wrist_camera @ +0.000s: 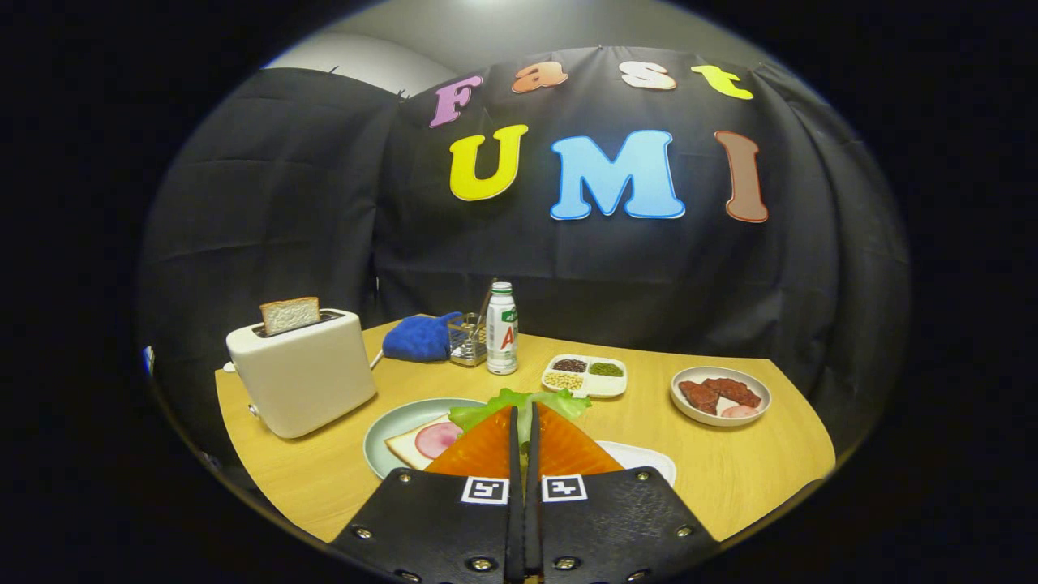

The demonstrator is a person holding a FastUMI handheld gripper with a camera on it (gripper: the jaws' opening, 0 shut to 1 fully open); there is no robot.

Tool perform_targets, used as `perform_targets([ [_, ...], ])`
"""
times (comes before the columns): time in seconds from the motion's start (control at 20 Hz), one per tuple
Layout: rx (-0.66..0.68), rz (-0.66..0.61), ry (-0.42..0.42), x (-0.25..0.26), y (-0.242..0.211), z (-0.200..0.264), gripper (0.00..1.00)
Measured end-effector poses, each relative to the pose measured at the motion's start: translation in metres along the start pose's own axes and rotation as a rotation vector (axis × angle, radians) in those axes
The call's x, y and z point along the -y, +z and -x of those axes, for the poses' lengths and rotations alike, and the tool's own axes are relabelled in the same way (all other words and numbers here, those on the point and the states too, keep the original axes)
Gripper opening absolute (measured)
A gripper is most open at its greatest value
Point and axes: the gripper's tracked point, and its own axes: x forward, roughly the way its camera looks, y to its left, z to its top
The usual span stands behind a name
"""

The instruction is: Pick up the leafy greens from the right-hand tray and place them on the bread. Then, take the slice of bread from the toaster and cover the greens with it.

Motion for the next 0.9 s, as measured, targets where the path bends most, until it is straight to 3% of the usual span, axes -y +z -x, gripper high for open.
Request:
perform_targets([
  [0.45, -0.033, -0.053, 0.096, -0.049, -0.013, -0.042, 0.01],
  [0.9, -0.107, -0.024, 0.097, -0.073, -0.055, -0.067, 0.01],
])
